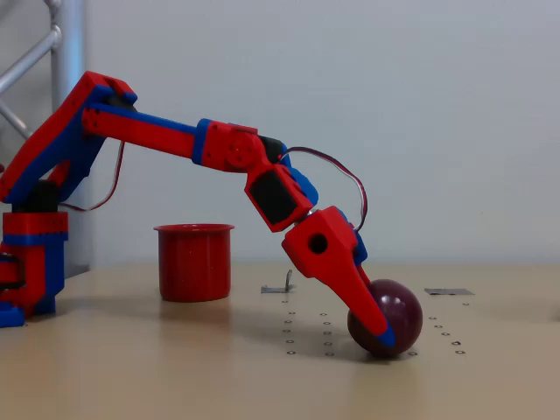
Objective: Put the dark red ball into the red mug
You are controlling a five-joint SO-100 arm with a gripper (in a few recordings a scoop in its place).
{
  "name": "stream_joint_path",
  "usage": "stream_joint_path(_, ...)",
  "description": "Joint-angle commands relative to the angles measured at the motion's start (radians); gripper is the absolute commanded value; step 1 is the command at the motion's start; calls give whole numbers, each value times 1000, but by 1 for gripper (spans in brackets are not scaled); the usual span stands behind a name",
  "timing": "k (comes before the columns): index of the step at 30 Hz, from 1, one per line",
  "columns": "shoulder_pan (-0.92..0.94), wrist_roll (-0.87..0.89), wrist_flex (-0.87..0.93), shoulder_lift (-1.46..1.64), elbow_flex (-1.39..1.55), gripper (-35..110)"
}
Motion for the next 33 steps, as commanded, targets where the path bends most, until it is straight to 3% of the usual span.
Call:
stream_joint_path(1,-26,49,31,95,-117,25)
stream_joint_path(33,-333,589,713,785,-89,24)
